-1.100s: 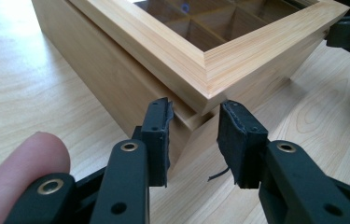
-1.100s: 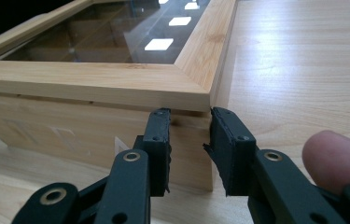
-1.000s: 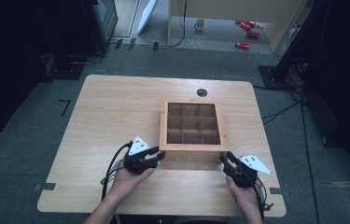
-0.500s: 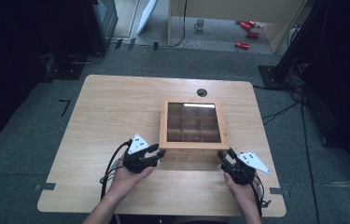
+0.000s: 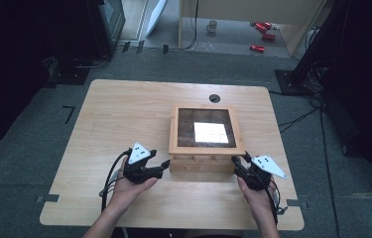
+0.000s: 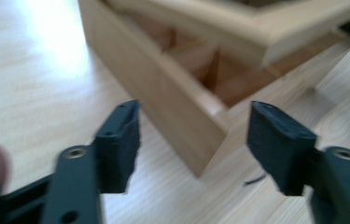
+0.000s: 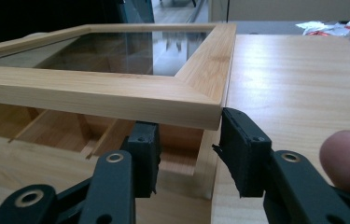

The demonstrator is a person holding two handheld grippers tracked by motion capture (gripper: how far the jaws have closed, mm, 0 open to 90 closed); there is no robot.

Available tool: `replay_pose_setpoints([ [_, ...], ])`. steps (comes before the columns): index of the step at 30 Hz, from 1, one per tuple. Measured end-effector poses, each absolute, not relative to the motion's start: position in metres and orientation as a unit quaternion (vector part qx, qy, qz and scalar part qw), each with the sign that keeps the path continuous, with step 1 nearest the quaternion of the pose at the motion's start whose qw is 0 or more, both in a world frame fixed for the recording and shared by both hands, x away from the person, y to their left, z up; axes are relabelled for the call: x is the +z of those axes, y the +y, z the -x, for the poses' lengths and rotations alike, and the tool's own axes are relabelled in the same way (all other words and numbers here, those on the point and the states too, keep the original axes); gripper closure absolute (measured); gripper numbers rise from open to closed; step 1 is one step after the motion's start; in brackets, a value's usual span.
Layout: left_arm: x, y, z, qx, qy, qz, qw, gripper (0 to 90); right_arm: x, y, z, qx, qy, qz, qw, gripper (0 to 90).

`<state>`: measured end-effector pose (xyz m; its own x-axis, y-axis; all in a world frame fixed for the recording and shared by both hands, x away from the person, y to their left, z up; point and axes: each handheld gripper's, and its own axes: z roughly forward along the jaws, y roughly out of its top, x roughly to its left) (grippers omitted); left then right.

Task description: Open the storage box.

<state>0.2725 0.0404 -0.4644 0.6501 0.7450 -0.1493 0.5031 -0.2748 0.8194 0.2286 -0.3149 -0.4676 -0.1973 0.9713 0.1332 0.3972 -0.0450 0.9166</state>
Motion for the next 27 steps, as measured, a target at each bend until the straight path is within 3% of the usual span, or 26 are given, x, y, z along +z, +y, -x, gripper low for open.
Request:
replay_pose_setpoints([
  [4, -0.482, 0.047, -0.266, 0.138, 0.408, -0.798, 0.421, 19.5, -0.461, -0.316, -0.231, 0.467, 0.615, -0.550, 0.317, 54.2],
  [8, -0.499, 0.056, -0.265, 0.148, 0.429, -0.802, 0.389, 14.3, -0.455, -0.318, -0.233, 0.470, 0.612, -0.550, 0.319, 50.6],
  [16, -0.515, 0.054, -0.267, 0.154, 0.441, -0.815, 0.343, 13.5, -0.446, -0.320, -0.236, 0.471, 0.615, -0.542, 0.326, 47.4],
  [27, -0.519, 0.044, -0.261, 0.182, 0.429, -0.818, 0.337, 14.0, -0.421, -0.323, -0.248, 0.475, 0.618, -0.523, 0.345, 45.5],
])
